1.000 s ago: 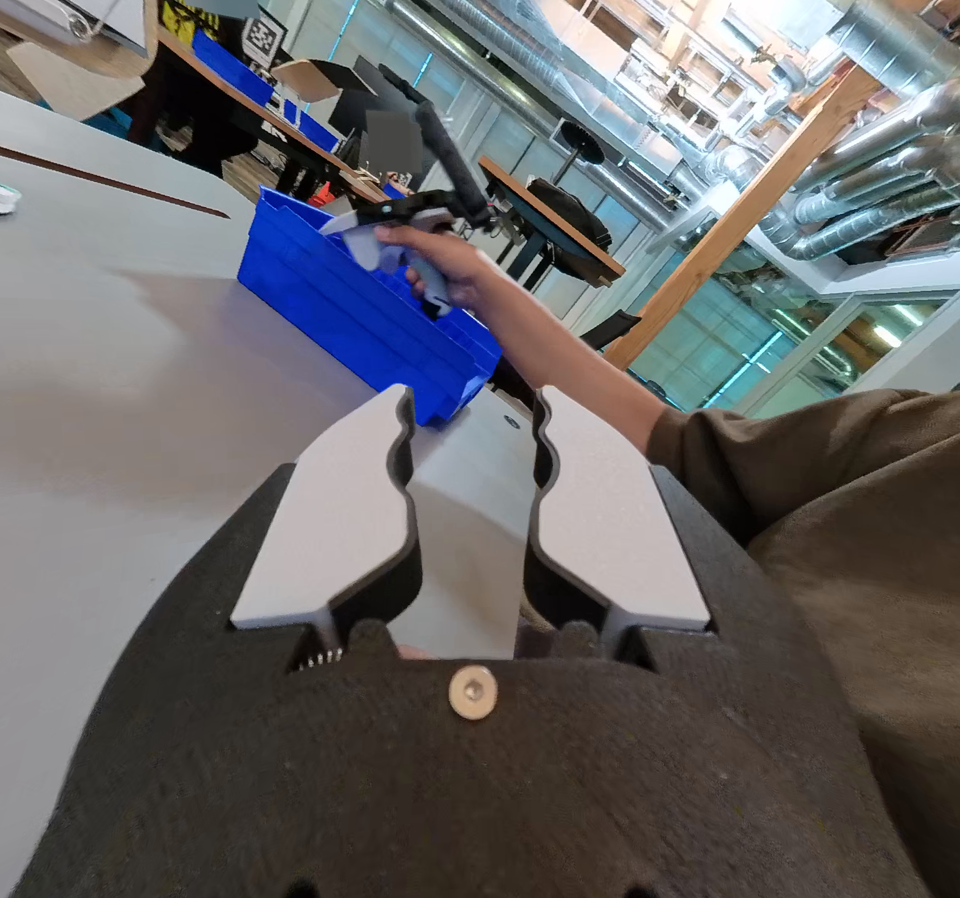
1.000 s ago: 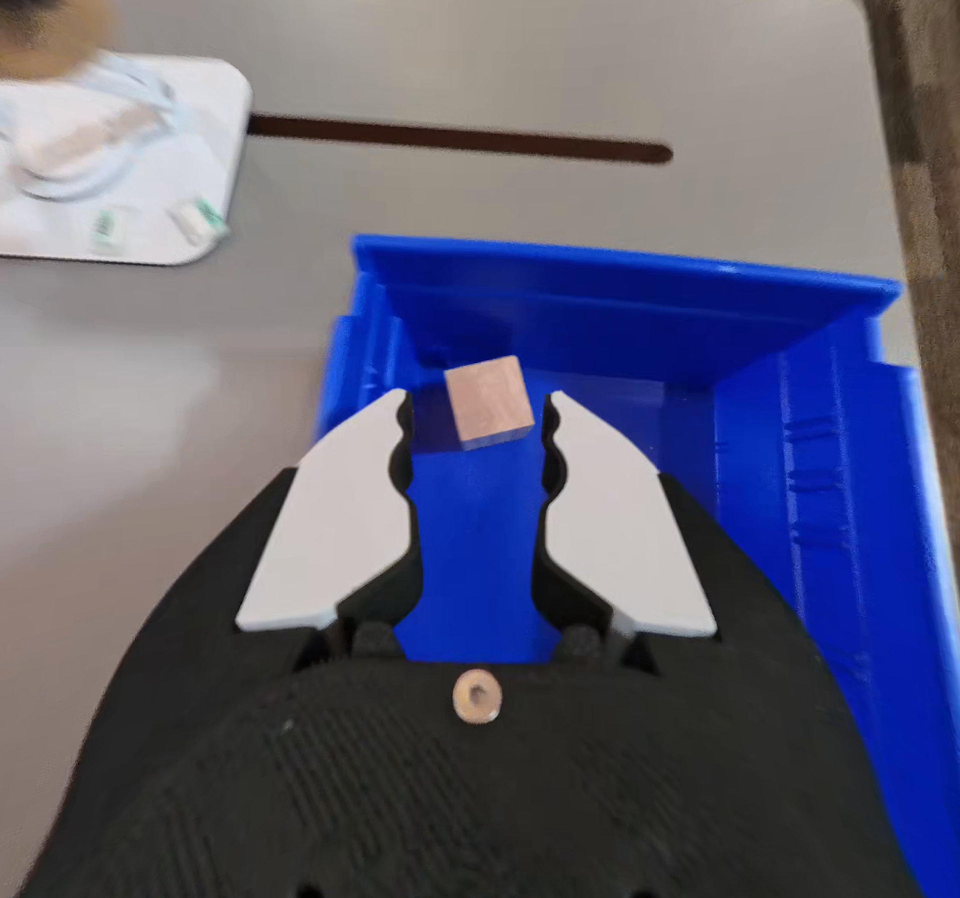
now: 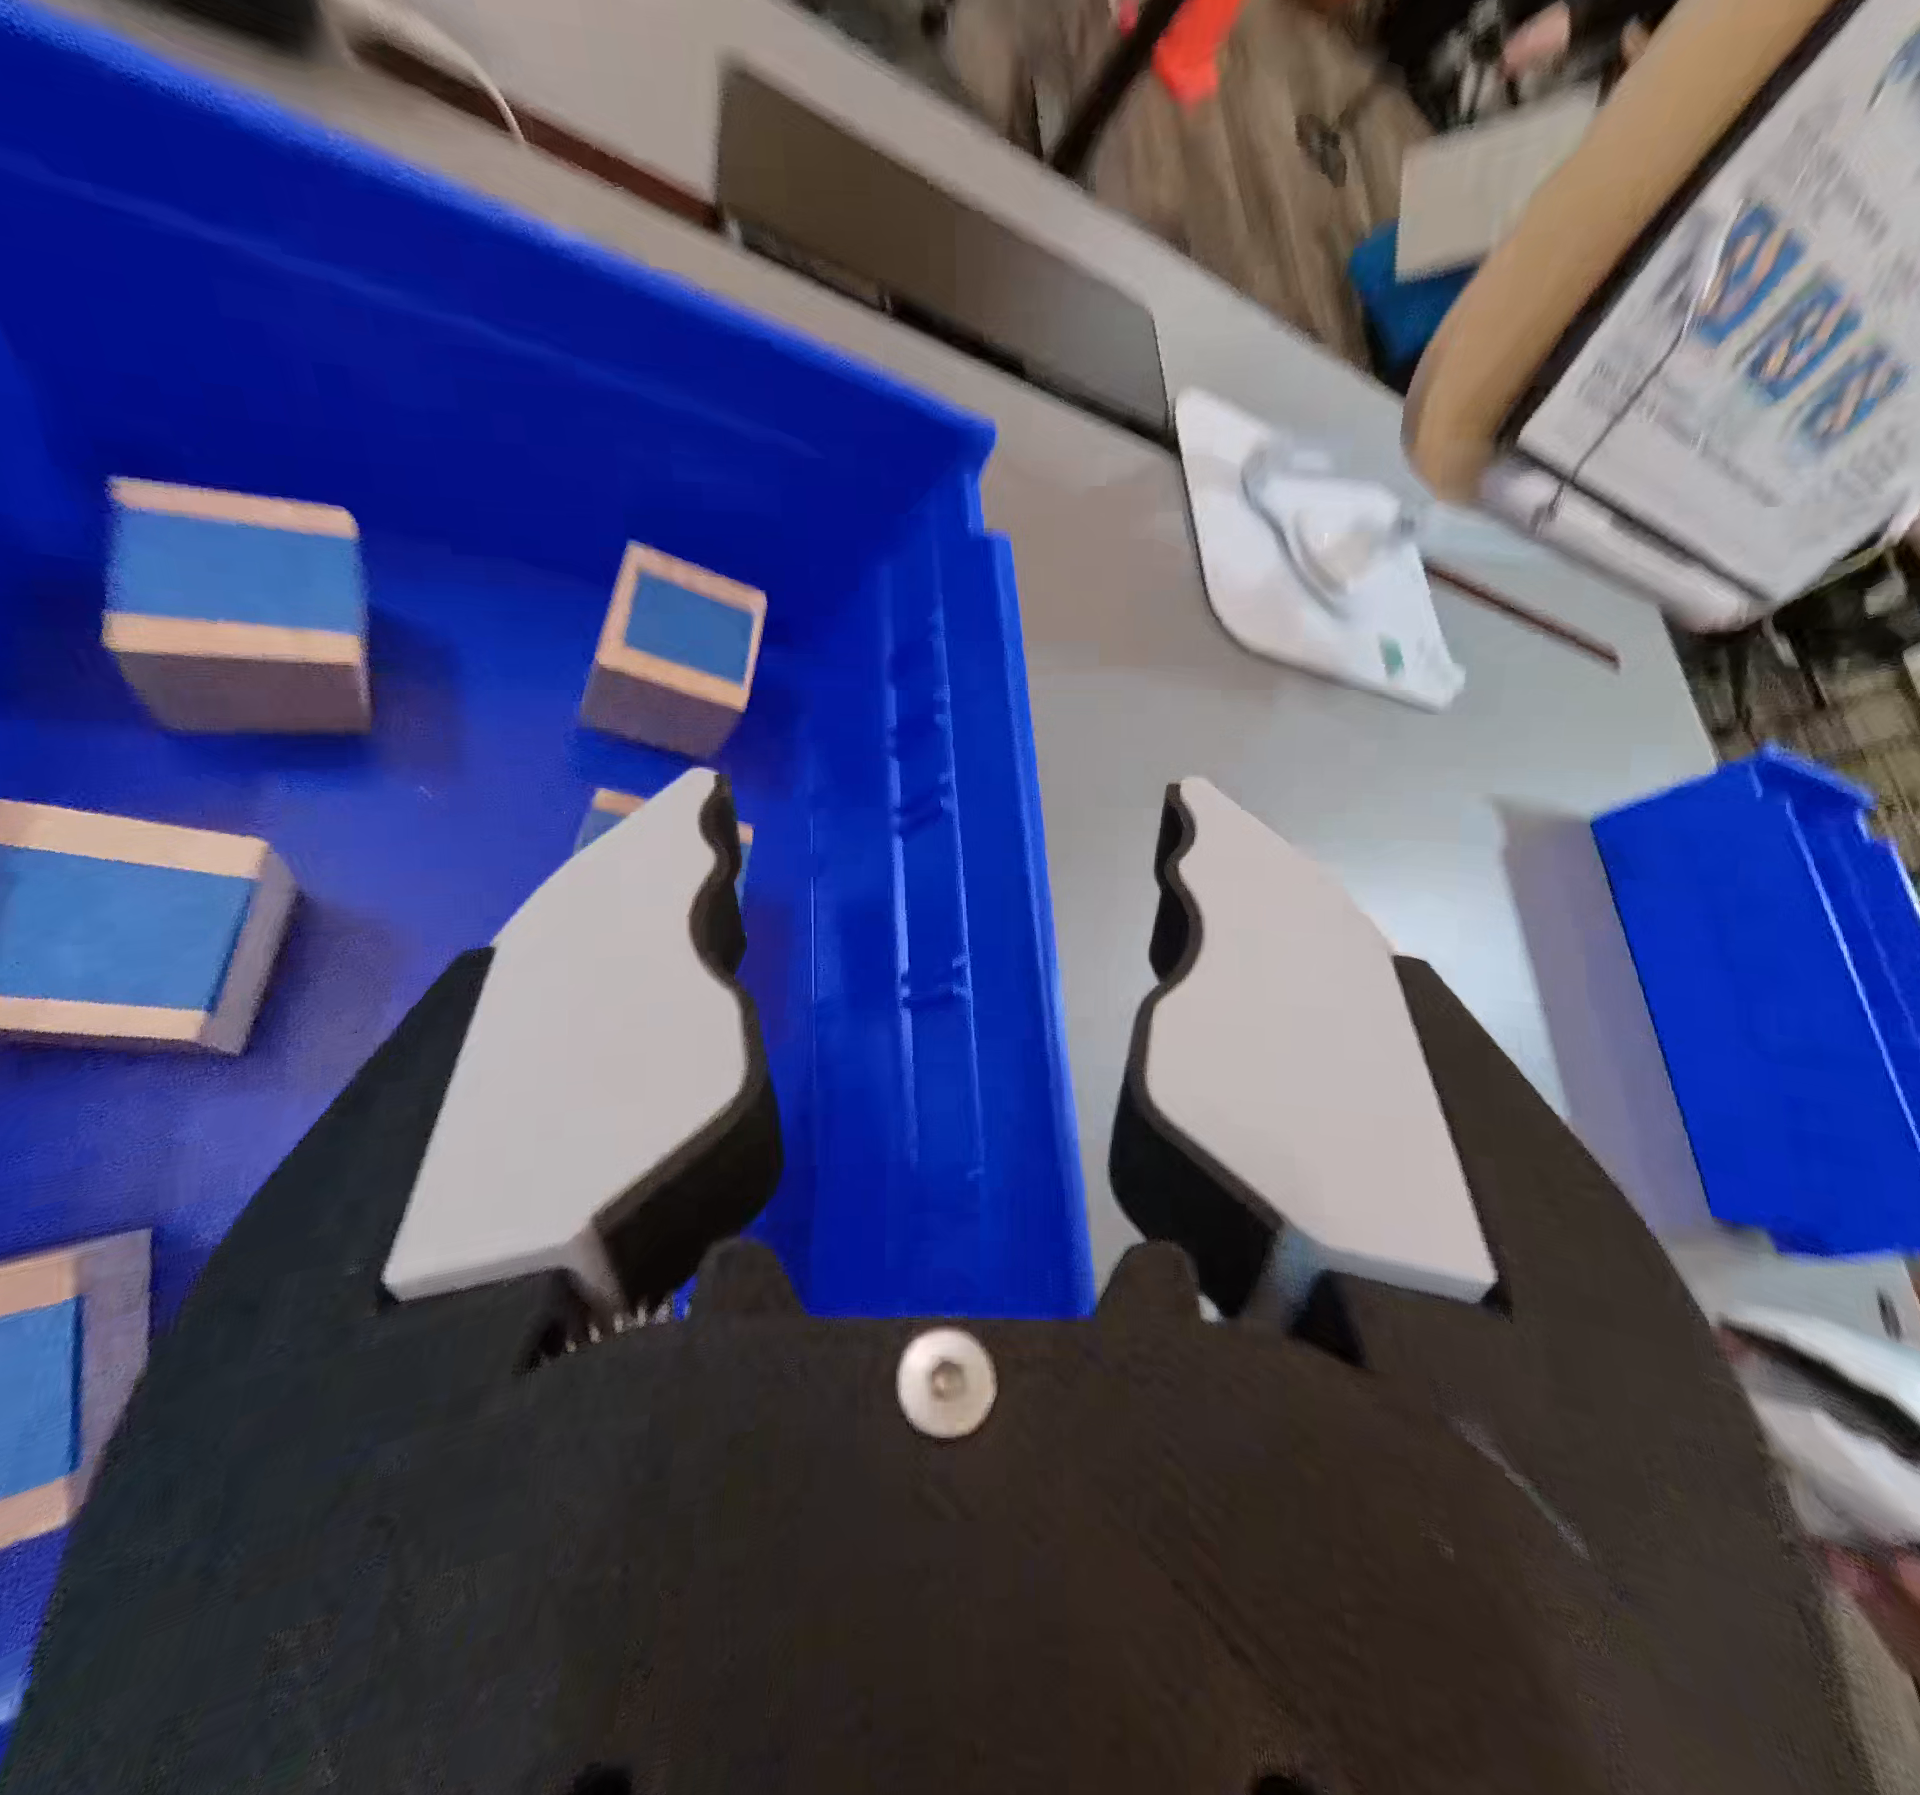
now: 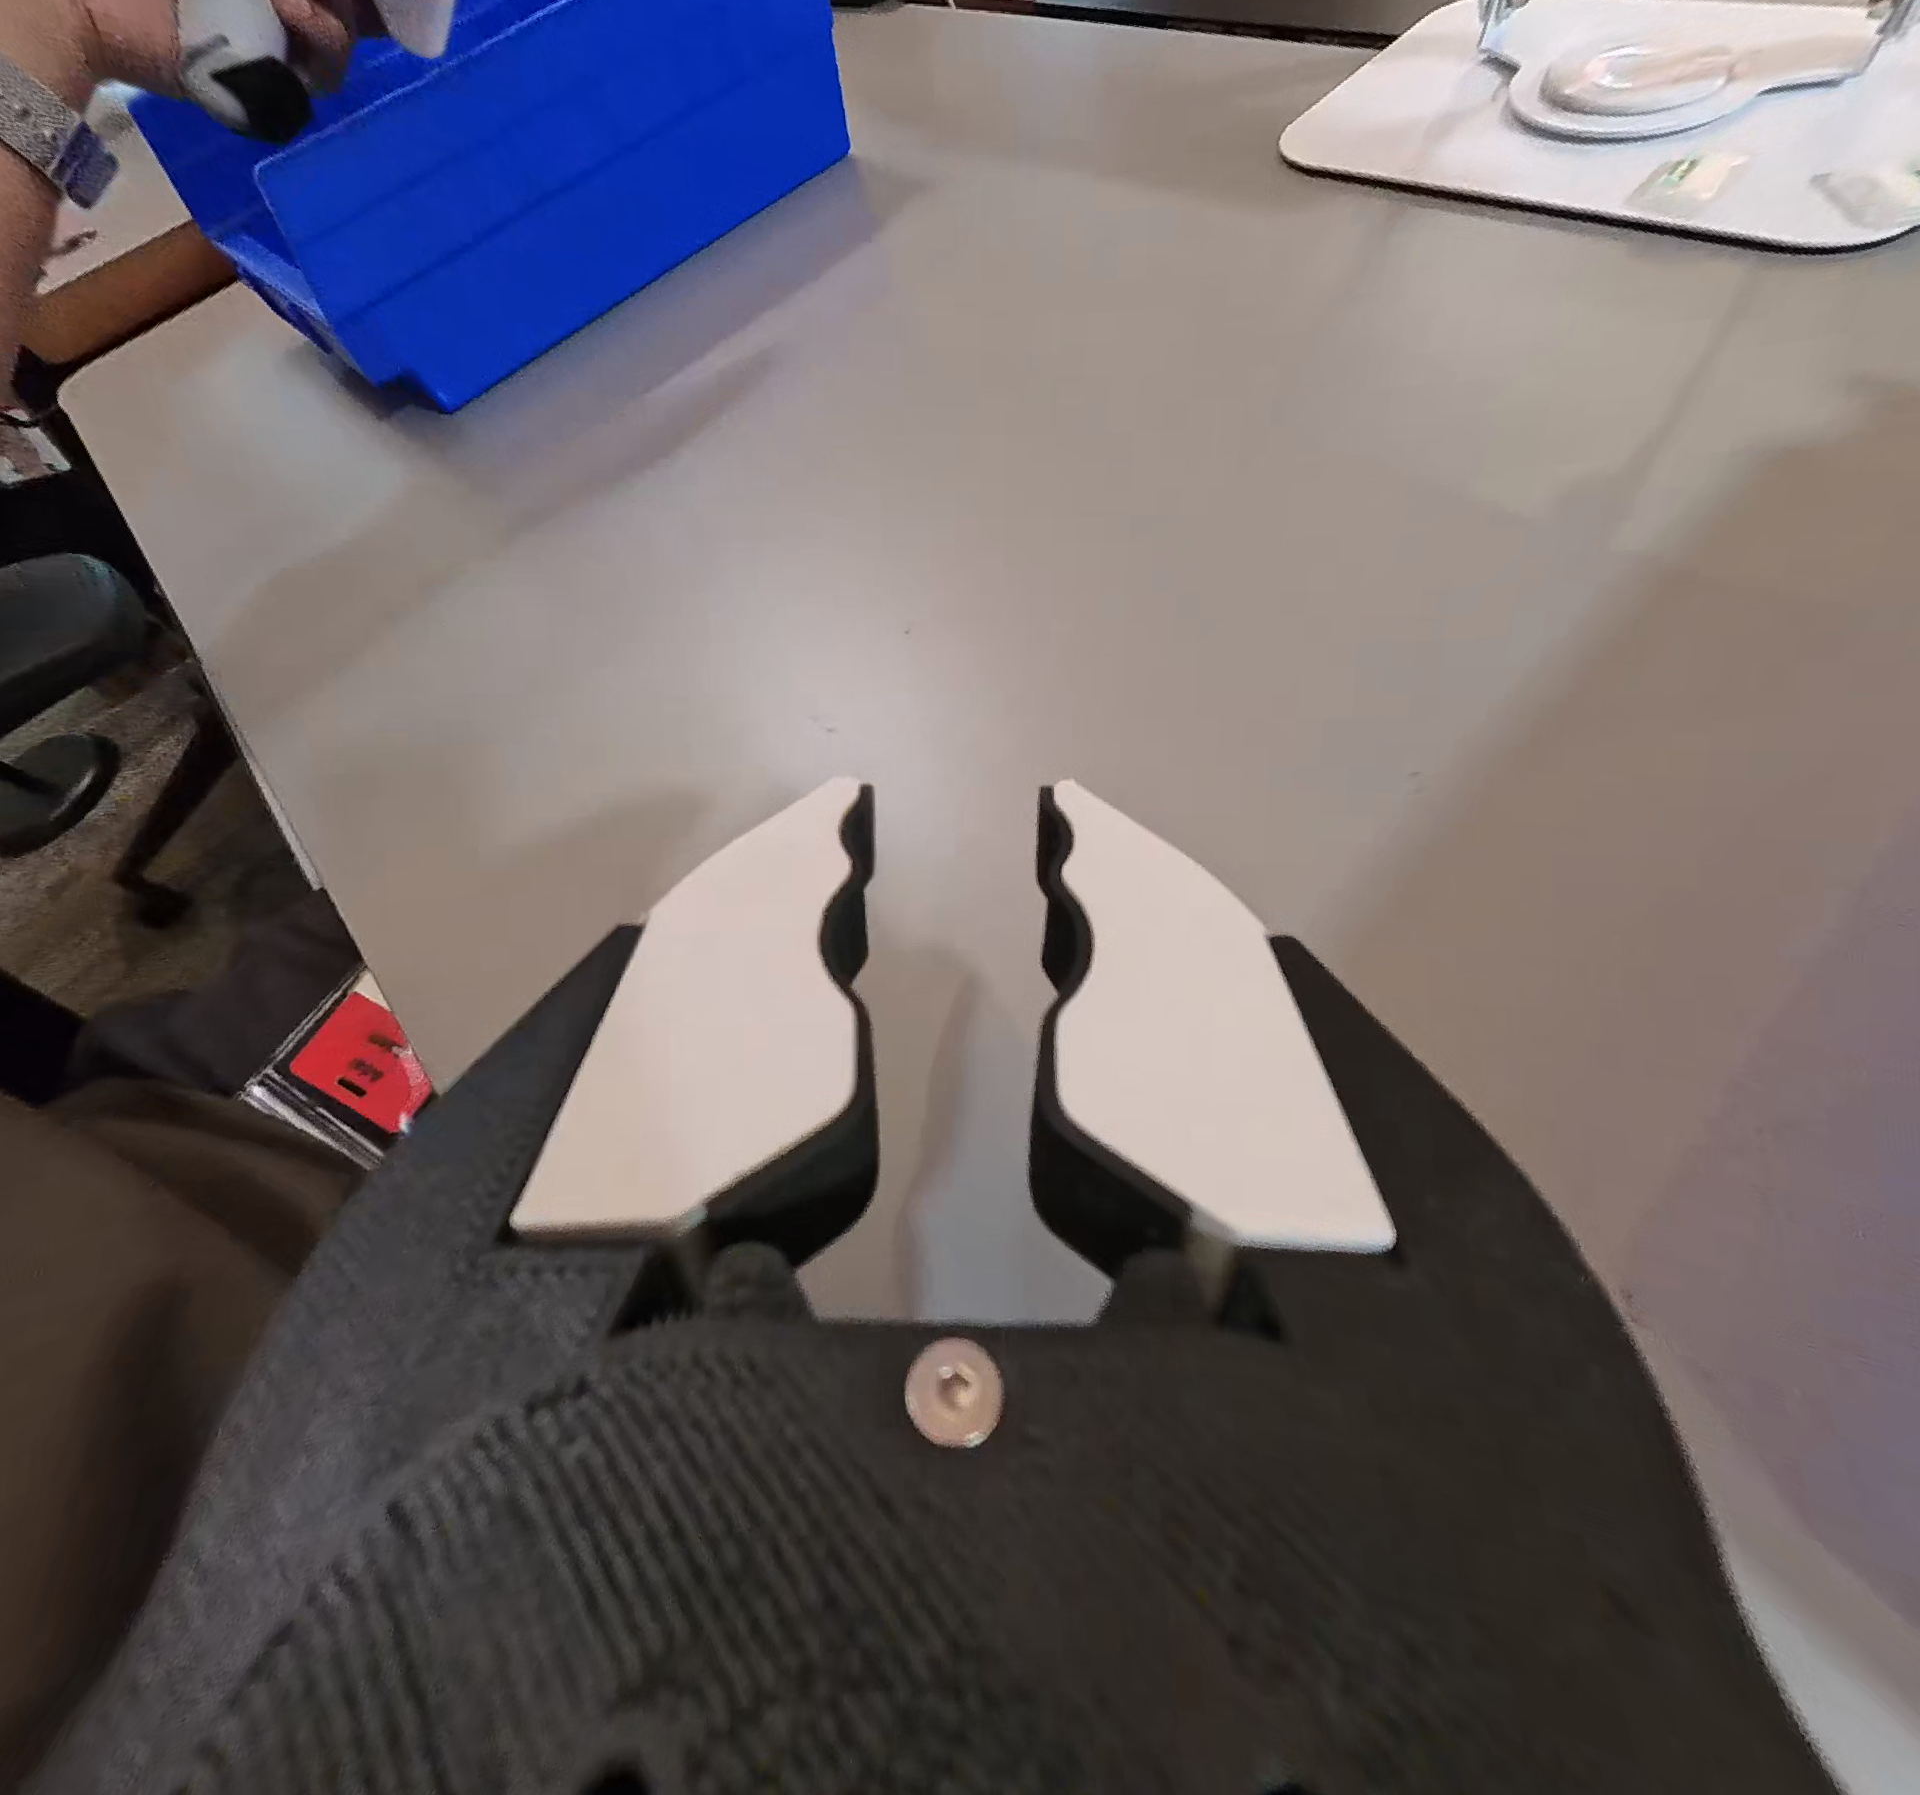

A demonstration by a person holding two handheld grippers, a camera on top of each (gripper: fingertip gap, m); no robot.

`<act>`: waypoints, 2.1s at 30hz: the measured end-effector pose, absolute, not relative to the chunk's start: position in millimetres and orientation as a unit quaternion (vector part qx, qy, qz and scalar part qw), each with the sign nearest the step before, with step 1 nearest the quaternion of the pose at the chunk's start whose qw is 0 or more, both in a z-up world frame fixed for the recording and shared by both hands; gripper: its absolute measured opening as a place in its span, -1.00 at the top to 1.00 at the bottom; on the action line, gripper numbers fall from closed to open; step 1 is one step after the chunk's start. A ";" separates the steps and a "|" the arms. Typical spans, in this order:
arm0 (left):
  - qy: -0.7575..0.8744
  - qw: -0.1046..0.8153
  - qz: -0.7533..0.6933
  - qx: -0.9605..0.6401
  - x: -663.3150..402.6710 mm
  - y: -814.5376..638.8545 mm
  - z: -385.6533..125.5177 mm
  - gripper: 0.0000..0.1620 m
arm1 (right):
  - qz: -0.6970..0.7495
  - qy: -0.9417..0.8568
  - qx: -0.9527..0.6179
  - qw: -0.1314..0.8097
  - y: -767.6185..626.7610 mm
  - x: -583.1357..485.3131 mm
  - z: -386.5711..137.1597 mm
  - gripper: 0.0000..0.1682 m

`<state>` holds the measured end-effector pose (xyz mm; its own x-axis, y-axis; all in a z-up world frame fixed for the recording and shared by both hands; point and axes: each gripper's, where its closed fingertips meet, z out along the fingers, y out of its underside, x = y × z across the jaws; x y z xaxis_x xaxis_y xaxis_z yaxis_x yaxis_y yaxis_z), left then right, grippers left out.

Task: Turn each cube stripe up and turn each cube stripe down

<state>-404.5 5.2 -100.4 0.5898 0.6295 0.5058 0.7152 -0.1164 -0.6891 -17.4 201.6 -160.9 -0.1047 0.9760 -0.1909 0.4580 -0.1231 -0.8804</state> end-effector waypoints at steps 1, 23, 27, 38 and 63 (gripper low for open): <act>-0.444 0.474 -0.050 -0.759 -403.5 5.1 -108.9 0.03 | 0.444 -0.596 -0.602 0.291 202.1 -17.1 -161.4 0.64; -0.450 0.386 0.096 -0.800 -433.5 -27.6 -151.5 0.46 | 0.509 -0.543 -0.634 0.212 200.8 -15.7 -160.4 0.64; -0.417 0.521 0.067 -0.742 -419.0 -9.8 -72.2 0.47 | 0.505 -0.546 -0.631 0.222 201.4 -15.4 -159.3 0.62; -0.107 0.680 -0.412 -0.597 -186.5 143.5 58.3 0.48 | 0.674 -0.439 -0.511 0.304 204.4 -11.0 -71.1 0.42; -0.108 0.599 -0.591 -0.529 -9.2 233.6 -29.6 0.48 | 0.777 -0.300 -0.519 0.192 222.0 -2.0 -57.4 0.32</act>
